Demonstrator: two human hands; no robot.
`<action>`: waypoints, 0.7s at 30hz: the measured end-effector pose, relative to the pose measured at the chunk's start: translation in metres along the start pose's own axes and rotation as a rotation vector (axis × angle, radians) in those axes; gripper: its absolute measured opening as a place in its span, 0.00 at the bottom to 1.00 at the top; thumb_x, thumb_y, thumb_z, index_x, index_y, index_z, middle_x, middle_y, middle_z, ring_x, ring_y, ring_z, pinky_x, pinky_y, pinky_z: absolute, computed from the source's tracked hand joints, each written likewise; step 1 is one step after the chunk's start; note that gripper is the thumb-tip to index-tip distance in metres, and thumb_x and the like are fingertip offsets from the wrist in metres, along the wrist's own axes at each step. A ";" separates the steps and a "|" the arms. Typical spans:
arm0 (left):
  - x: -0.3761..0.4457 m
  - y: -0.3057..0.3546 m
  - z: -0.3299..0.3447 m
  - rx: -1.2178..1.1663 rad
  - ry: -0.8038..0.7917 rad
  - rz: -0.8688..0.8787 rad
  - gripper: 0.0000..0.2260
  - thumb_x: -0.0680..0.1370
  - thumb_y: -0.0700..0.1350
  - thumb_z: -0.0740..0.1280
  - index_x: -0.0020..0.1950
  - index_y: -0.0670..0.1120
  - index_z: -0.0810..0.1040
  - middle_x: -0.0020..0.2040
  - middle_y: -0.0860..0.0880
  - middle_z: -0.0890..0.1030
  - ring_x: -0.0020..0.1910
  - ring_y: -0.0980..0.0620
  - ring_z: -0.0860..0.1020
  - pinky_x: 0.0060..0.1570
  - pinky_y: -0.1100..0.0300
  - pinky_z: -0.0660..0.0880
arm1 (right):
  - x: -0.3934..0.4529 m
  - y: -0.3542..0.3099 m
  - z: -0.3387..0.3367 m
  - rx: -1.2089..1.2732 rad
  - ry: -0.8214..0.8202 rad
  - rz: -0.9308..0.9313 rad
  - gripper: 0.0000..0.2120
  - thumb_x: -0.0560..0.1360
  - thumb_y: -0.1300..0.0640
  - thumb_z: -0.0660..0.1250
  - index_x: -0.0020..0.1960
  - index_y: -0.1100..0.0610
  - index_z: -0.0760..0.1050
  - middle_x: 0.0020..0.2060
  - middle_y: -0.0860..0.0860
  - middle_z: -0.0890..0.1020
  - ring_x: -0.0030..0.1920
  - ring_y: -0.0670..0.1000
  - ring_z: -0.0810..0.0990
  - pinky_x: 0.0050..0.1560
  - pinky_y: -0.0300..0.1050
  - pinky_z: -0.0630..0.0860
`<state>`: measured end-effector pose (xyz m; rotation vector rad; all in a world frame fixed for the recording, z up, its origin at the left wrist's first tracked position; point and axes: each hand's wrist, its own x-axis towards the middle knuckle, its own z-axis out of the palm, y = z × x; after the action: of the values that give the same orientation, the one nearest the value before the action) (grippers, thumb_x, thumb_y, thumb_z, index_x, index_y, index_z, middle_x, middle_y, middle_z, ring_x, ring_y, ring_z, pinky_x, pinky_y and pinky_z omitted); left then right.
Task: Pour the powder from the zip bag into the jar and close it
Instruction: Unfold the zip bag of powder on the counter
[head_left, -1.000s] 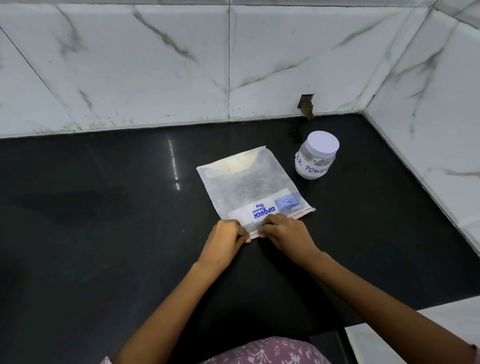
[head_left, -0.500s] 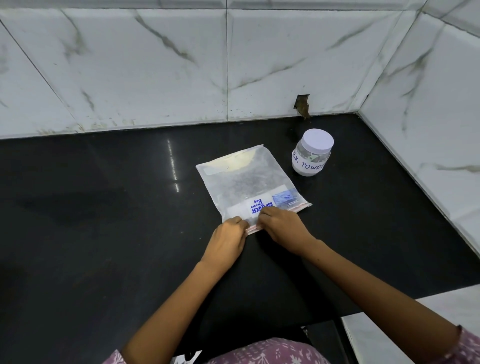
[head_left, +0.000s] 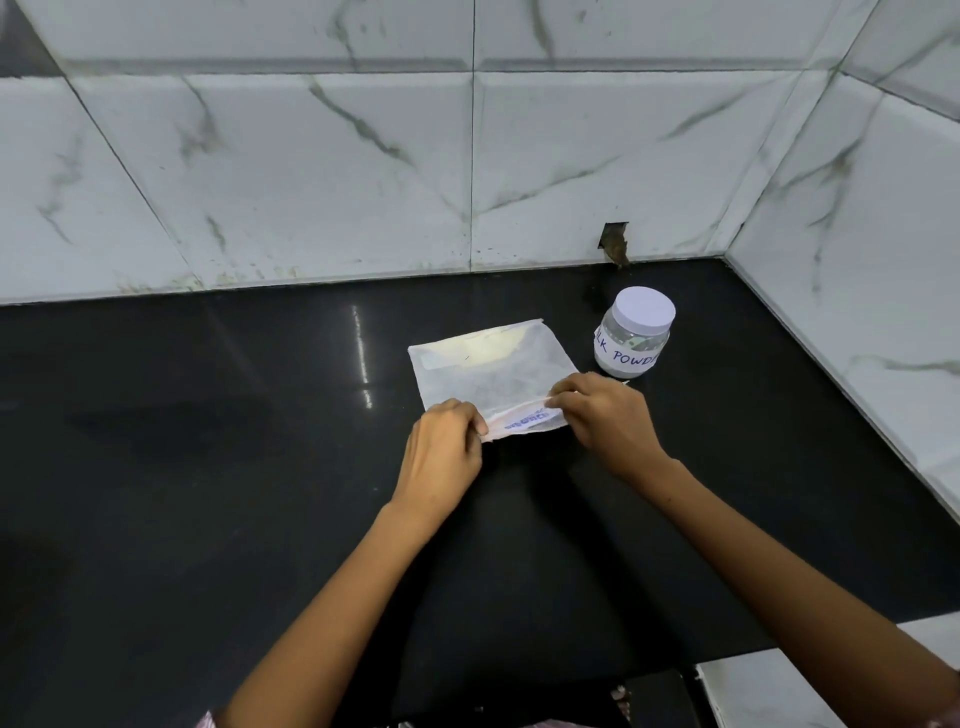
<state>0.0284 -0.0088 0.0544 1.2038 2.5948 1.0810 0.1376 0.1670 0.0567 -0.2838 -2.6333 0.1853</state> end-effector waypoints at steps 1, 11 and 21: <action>0.001 0.000 -0.002 0.011 0.004 -0.001 0.11 0.71 0.30 0.60 0.42 0.41 0.81 0.42 0.46 0.82 0.41 0.47 0.78 0.45 0.55 0.76 | 0.003 0.002 -0.002 -0.005 0.015 0.011 0.09 0.66 0.71 0.71 0.40 0.59 0.85 0.40 0.52 0.86 0.37 0.56 0.83 0.30 0.46 0.78; 0.007 0.011 -0.003 0.087 0.084 -0.078 0.09 0.74 0.33 0.65 0.46 0.39 0.84 0.44 0.44 0.83 0.42 0.45 0.80 0.40 0.59 0.74 | 0.008 0.021 -0.003 -0.093 0.111 0.047 0.09 0.68 0.67 0.72 0.47 0.58 0.84 0.43 0.56 0.84 0.39 0.58 0.82 0.34 0.45 0.77; -0.005 0.025 0.003 0.138 0.182 -0.062 0.12 0.72 0.27 0.64 0.49 0.36 0.83 0.46 0.42 0.81 0.43 0.42 0.79 0.41 0.48 0.78 | -0.004 0.044 -0.017 0.013 -0.084 0.147 0.15 0.71 0.67 0.66 0.56 0.59 0.81 0.52 0.55 0.80 0.51 0.56 0.78 0.40 0.50 0.78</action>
<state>0.0490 0.0010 0.0670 1.0885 2.8667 1.0614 0.1565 0.2105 0.0616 -0.4757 -2.6938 0.2691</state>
